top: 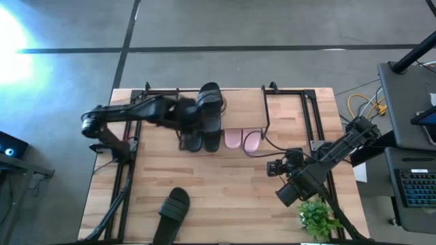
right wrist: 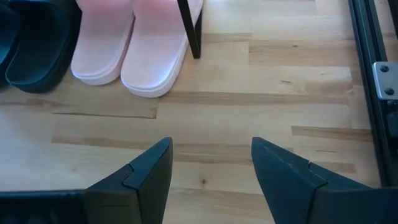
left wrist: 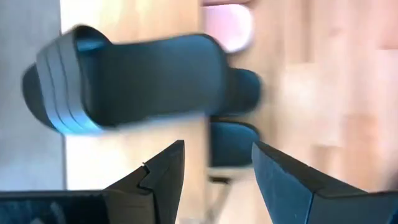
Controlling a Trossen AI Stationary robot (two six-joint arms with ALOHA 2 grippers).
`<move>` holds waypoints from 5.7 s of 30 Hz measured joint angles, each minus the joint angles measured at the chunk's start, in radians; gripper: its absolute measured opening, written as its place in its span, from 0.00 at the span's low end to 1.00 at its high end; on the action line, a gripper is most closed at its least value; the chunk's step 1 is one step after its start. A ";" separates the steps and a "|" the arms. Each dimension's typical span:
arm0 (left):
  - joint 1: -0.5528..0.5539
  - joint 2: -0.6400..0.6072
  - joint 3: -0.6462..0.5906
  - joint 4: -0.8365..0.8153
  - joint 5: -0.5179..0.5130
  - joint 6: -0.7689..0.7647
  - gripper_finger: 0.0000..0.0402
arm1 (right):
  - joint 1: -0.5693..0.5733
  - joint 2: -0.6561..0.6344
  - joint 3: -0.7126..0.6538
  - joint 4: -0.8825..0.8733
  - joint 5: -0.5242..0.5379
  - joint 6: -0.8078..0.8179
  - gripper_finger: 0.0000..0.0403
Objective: Pick and place slides into the shelf
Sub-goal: Put the pair of black slides on the shelf
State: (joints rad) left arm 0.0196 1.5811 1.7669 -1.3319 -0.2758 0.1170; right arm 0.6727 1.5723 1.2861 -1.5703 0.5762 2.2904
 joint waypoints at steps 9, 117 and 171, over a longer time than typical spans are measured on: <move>-0.374 -0.191 -0.168 -0.068 -0.058 -0.277 0.43 | -0.001 0.000 0.001 0.098 0.023 -0.161 0.52; 0.160 0.434 0.225 0.800 -0.653 0.307 0.00 | -0.007 -0.199 0.102 0.267 0.569 -0.353 0.52; 0.023 0.187 0.260 0.138 -0.454 -0.151 0.38 | -0.064 -0.196 0.072 0.260 0.337 -0.340 0.52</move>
State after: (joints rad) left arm 0.0425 1.7679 2.0267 -1.1935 -0.7299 -0.0344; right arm 0.6092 1.3762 1.3585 -1.3107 0.9135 1.9502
